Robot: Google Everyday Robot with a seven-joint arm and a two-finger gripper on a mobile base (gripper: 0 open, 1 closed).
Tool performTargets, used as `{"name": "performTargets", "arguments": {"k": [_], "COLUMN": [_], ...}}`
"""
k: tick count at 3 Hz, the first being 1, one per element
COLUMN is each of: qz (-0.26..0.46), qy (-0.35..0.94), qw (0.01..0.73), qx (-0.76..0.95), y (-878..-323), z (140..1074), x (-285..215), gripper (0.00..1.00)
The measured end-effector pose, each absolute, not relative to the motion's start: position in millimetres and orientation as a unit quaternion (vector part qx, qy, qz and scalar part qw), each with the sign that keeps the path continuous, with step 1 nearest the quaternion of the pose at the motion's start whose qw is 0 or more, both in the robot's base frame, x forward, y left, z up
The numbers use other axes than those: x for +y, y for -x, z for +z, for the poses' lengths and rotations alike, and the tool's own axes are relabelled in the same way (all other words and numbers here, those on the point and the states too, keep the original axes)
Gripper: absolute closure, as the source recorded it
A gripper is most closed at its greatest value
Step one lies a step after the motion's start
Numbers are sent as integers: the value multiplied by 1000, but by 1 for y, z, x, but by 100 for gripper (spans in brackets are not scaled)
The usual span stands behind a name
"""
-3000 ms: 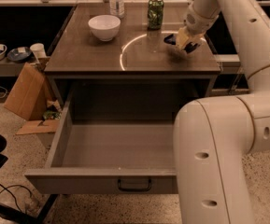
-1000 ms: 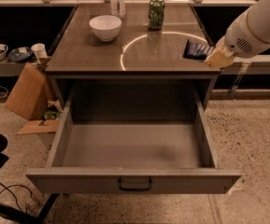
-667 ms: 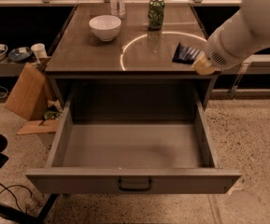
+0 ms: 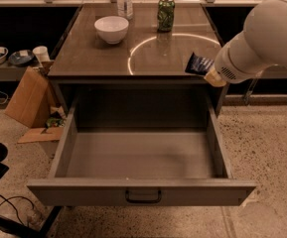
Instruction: Place rxbar blueberry into top drawer
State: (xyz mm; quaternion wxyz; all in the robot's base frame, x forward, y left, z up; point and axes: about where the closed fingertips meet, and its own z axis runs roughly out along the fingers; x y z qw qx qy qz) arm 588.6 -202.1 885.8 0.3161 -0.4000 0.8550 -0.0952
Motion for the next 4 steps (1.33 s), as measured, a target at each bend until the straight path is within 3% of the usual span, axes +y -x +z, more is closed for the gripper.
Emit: {"name": "performTargets", "arguments": {"k": [1, 4], "qz": [-64, 136], "qy": [417, 532], "qw": [311, 190], "qx": [852, 814], "y": [-587, -547], "z": [871, 707], "x": [-191, -29], "gripper": [100, 100]}}
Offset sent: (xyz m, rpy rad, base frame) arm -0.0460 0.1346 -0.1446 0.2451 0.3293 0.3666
